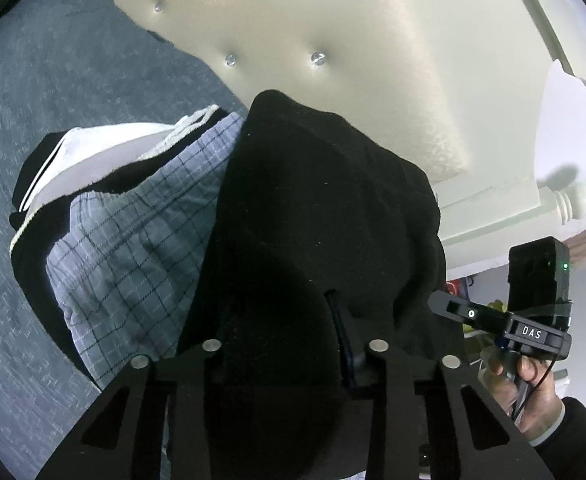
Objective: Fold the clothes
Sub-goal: 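Lift the black sweatshirt with both grippers and straighten it above the pile, then lower the black sweatshirt back onto the clothes pile with both grippers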
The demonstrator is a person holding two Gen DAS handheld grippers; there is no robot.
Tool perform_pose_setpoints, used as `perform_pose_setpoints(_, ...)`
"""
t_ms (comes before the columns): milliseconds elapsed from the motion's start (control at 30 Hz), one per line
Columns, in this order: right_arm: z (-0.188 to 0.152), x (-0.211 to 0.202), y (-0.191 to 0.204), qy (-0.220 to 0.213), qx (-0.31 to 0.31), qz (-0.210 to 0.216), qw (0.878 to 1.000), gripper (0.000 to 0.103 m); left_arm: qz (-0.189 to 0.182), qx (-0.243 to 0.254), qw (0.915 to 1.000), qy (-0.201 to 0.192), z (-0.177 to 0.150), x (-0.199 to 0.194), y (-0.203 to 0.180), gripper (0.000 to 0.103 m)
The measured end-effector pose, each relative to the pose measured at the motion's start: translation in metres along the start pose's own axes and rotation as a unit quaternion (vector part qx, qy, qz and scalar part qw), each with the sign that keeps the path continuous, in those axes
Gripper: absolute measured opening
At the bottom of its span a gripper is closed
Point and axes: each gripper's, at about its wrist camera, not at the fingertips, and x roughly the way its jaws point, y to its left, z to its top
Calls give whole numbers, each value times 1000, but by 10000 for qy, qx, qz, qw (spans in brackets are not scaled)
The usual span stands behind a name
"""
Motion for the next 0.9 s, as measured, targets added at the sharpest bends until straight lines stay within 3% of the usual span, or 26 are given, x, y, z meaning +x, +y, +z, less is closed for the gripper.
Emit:
perform_pose_setpoints(467,27,-38,59,-418,-1130,155,9926,20,31,81,9964,-838,6,-67,-36,27)
perform_pose_setpoints(700,54,-41,87,-248,-1691,450,9843,20,210,-356,9882,-1473,-12,-109,-49,26)
perform_pose_setpoints(900,71,-25,103,41,-2135,550,9754,19,331,-719,9828,-1670,-42,-113,-47,27)
